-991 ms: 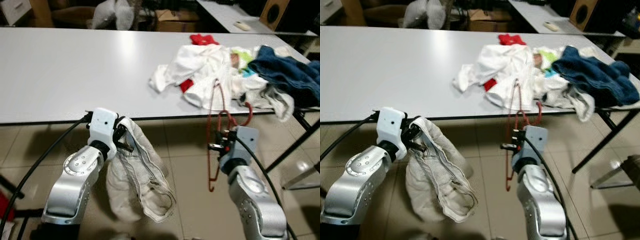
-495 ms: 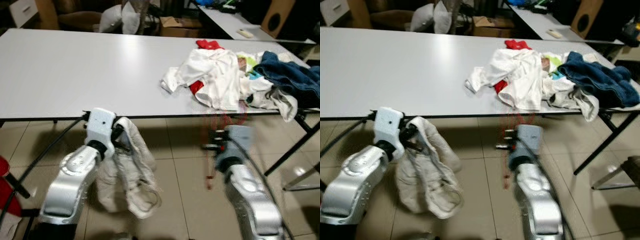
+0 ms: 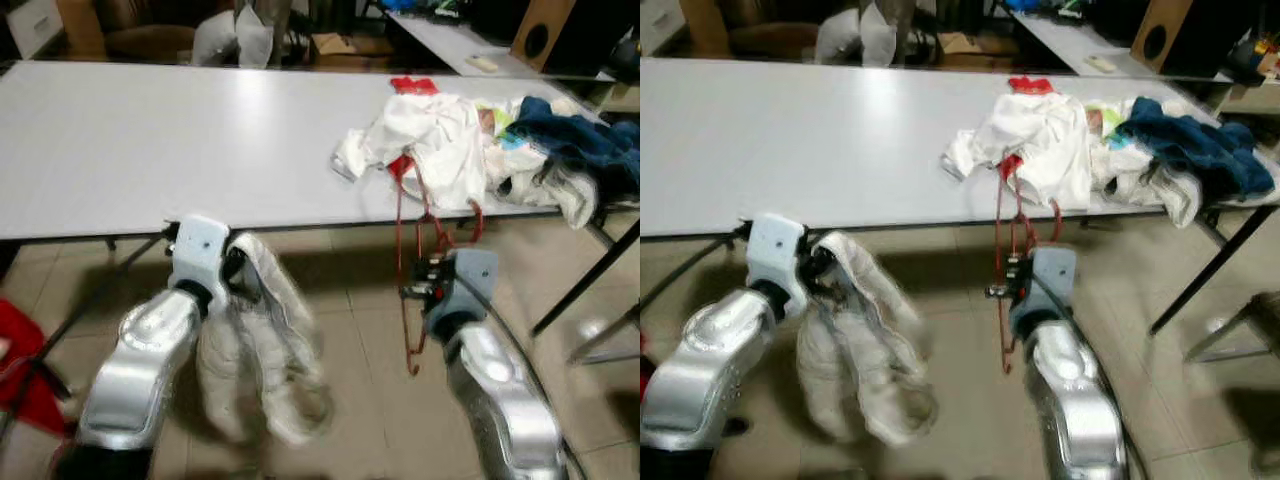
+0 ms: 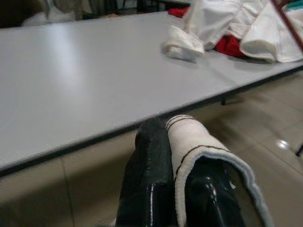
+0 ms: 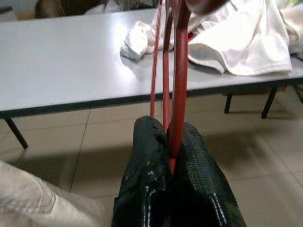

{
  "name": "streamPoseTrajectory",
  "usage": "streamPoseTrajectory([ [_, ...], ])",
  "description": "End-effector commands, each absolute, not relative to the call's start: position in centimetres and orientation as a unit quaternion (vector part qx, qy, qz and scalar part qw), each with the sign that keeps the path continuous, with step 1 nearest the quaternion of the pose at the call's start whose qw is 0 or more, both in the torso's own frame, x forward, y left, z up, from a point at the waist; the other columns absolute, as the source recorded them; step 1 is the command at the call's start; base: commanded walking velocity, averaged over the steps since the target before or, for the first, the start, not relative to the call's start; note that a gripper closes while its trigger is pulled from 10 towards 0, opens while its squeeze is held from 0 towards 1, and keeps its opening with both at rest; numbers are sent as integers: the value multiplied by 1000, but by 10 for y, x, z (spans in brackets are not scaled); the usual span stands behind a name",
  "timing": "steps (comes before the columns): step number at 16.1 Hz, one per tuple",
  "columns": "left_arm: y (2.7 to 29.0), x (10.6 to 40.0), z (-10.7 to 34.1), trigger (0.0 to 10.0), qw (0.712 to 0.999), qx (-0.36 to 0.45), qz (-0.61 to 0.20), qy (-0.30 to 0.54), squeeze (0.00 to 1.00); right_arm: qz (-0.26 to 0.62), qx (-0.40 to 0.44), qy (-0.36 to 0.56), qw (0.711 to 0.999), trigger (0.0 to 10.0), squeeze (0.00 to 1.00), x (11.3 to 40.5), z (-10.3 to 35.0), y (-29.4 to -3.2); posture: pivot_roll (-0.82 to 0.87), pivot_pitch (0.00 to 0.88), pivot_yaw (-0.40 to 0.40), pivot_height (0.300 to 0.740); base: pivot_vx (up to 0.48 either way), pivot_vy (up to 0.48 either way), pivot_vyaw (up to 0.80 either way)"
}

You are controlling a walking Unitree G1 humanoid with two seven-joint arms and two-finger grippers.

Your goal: Hang hanger

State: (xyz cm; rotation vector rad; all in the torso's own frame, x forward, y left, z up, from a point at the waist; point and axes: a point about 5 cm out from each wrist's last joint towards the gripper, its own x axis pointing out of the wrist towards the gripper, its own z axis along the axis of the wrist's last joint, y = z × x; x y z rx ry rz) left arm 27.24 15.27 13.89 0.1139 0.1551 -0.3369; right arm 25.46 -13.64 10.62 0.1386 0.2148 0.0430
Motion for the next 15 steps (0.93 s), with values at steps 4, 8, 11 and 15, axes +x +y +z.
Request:
streamPoseTrajectory([
  [4,154,273,153,10000,983,66,-165,42,0,22,81,107,991,10000,0,256,107,-137,90,24,-50,740,0,367,0],
  [8,156,273,154,10000,984,68,-162,43,0,24,84,108,990,10000,0,256,107,-136,95,24,-45,740,0,366,0],
  [11,155,274,157,10000,985,54,-160,36,0,23,83,106,991,10000,0,256,108,-136,92,24,-42,740,0,0,0],
  [15,152,277,162,10000,986,61,-156,12,0,26,70,103,992,10000,0,257,109,-140,87,23,-44,740,0,0,0],
])
